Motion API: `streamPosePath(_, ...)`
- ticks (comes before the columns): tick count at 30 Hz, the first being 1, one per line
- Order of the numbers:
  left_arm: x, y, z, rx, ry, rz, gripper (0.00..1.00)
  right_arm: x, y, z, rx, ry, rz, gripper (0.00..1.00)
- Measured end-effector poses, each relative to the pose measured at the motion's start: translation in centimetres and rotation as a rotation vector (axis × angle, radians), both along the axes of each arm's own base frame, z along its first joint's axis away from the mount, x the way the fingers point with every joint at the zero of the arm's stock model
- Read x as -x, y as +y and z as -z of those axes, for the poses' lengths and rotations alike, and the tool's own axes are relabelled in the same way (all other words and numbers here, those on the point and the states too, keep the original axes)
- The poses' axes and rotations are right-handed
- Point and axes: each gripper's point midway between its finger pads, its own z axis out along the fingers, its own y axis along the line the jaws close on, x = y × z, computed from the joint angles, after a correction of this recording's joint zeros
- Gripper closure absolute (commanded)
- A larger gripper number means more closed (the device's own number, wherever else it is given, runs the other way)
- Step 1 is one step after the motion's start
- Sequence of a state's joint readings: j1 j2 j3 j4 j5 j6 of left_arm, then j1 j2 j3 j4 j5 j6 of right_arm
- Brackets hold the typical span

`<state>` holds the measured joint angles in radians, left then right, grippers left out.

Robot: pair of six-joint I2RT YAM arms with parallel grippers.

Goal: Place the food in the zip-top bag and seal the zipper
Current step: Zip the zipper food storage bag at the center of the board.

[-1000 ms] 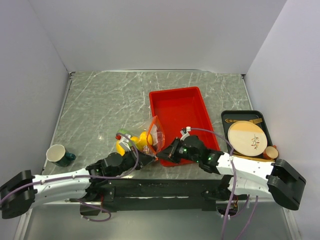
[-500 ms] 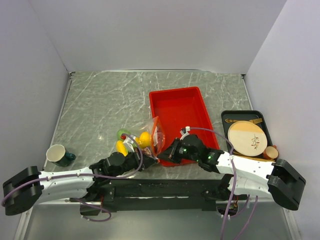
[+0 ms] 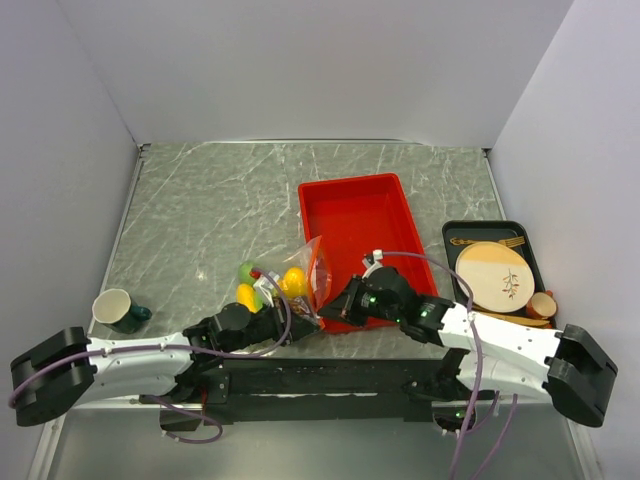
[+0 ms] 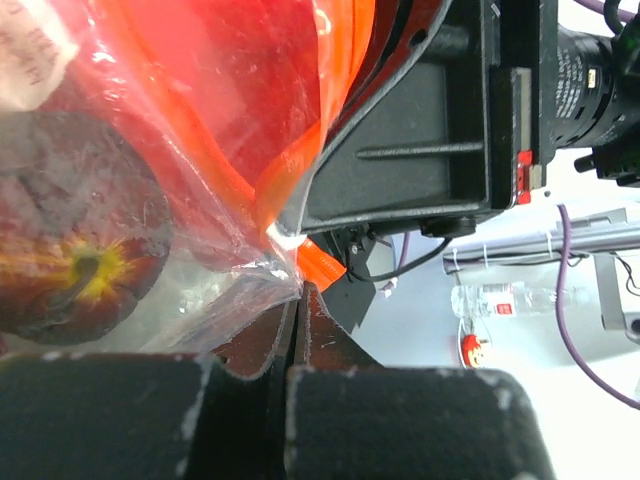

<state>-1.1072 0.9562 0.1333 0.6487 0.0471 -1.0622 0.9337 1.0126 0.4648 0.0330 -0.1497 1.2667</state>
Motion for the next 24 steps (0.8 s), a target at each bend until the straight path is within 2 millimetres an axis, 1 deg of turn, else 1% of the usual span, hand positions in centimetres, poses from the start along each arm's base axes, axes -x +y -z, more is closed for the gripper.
streamPosePath(4, 0.3, -0.3, -0.4, 0.019, -0.005, 0.024, 0.99, -0.4, -0.5, -0.9, -0.014, -0.034, 0.033, 1.0)
streamPosePath(10, 1.4, -0.8, -1.3, 0.044, -0.01, 0.094, 0.99, -1.6, -2.6, -2.6, -0.075, -0.116, 0.16, 1.0)
streamPosePath(13, 2.2, -1.1, -1.6, 0.053, -0.008, 0.139, 0.99, -2.4, -3.2, -3.5, -0.09, -0.148, 0.215, 1.0)
streamPosePath(17, 3.0, -1.3, -1.2, 0.041, 0.006, 0.182, 0.99, -3.2, -3.7, -3.4, -0.077, -0.164, 0.266, 1.0)
streamPosePath(24, 3.4, -1.2, -1.1, 0.035, 0.013, 0.197, 0.99, -4.5, -4.1, -3.4, -0.039, -0.188, 0.313, 1.0)
